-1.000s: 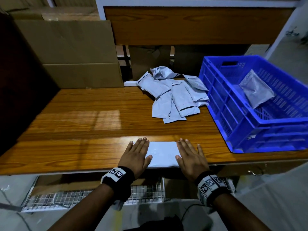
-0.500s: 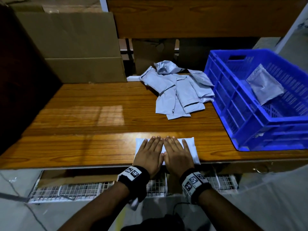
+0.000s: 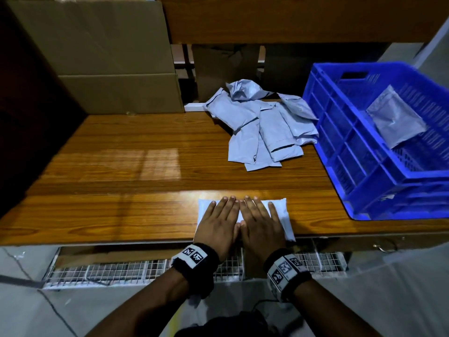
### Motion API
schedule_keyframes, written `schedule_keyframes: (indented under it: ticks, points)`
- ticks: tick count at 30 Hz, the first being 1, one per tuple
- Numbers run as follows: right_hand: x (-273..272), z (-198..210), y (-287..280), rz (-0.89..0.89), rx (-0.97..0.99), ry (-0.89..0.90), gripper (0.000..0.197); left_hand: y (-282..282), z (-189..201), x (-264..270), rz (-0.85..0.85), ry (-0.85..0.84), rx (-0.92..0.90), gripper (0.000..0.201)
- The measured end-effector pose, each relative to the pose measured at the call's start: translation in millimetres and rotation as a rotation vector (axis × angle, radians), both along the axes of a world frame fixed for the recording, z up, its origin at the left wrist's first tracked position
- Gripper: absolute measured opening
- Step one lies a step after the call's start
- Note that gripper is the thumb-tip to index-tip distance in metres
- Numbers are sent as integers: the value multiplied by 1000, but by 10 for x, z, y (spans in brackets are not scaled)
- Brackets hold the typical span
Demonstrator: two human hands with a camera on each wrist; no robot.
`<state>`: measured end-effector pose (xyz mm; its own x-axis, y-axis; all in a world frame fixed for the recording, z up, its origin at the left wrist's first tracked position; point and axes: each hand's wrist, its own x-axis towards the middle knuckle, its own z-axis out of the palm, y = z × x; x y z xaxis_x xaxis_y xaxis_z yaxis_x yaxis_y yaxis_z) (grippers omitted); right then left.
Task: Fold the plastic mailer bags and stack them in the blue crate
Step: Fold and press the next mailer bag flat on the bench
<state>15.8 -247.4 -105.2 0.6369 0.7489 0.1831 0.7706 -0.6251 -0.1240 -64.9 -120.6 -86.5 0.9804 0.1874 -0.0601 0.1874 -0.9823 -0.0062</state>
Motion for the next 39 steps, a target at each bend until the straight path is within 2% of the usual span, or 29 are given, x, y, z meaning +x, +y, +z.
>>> schedule_keyframes:
  ticks: [12,17,25,27,29,31,33,34,36,37,39]
  points:
    - [183,-24,-340,-5,-9,31,54,151,-41,-111,45,-45,-92,72]
    - [249,-24,-451,-56,6,77,63,295,-85,-213,56,-93,-149,68]
    - [316,-55,-568,-95,1,46,65,408,-112,-316,62,-83,-130,74]
    - [321,-42,-600,-77,-6,48,69,463,-104,-371,48,-101,-129,75]
    - [334,8,-633,-50,-60,66,83,531,-103,-429,2,-111,-118,77]
    - [355,83,-659,-9,-177,130,99,594,-100,-481,-68,-69,-112,89]
    - [335,155,-668,52,-319,140,107,635,-49,-507,-124,7,-75,103]
    - [326,164,-677,77,-361,138,106,640,-16,-516,-140,31,-62,103]
    - [339,214,-690,85,-351,165,95,679,77,-525,-163,30,-103,89]
    - [378,258,-707,87,-277,181,85,698,155,-535,-177,7,-164,79]
    - [479,383,-763,147,-72,229,56,721,318,-577,-152,-59,-398,58]
